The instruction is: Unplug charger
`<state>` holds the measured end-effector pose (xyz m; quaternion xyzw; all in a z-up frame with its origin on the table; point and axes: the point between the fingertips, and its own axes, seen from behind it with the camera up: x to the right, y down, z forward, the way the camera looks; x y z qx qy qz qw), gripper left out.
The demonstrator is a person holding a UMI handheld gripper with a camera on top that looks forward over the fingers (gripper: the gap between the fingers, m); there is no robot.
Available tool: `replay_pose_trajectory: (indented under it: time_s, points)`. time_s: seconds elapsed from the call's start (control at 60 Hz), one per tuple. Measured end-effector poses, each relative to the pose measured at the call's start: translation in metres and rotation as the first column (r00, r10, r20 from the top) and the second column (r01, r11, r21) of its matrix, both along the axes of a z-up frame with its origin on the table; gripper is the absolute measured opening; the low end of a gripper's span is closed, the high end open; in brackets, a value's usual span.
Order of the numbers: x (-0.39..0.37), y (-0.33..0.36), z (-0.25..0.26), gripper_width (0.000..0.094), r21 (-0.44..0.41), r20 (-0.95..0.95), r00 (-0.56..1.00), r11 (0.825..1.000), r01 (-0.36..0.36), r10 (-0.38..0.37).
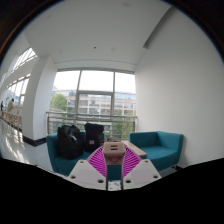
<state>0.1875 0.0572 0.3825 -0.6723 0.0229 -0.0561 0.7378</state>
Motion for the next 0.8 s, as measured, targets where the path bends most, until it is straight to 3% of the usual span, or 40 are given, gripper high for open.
replay_pose_trajectory:
  time_s: [0.067, 0.1, 0.183, 0.233, 0.317, 0.467, 0.517, 0.6, 0.667, 0.717, 0.767, 0.8]
  points:
    - [0.053, -0.028, -0.014, 0.0161, -0.054, -0.023, 0.998, 0.997, 0.053, -0.055]
    - [0.074, -0.019, -0.047, 0.0161, -0.086, -0.022, 0.997, 0.994, 0.072, -0.074]
    - [0.112, -0.011, -0.118, 0.0161, -0.233, -0.036, 0.993, 0.967, 0.105, -0.117]
    - [0.121, -0.016, -0.181, 0.0161, -0.316, -0.045, 0.991, 0.943, 0.107, -0.128]
    - [0.143, -0.016, -0.226, 0.0162, -0.397, -0.073, 0.989, 0.914, 0.091, -0.13]
    - [0.145, -0.007, -0.302, 0.0186, -0.469, -0.066, 0.993, 0.882, 0.055, -0.097]
    - [0.145, -0.005, -0.324, 0.0202, -0.509, -0.081, 0.992, 0.86, 0.044, -0.098]
    - [0.137, -0.003, -0.357, 0.023, -0.593, -0.116, 0.989, 0.805, 0.005, -0.091]
    - [0.136, -0.003, -0.374, 0.0246, -0.629, -0.143, 0.985, 0.777, -0.013, -0.1]
    - [0.136, -0.001, -0.372, 0.0261, -0.618, -0.151, 0.983, 0.786, -0.008, -0.109]
    - [0.139, -0.003, -0.373, 0.0286, -0.63, -0.142, 0.983, 0.777, 0.003, -0.119]
    - [0.141, -0.002, -0.372, 0.0303, -0.626, -0.137, 0.982, 0.78, 0.014, -0.127]
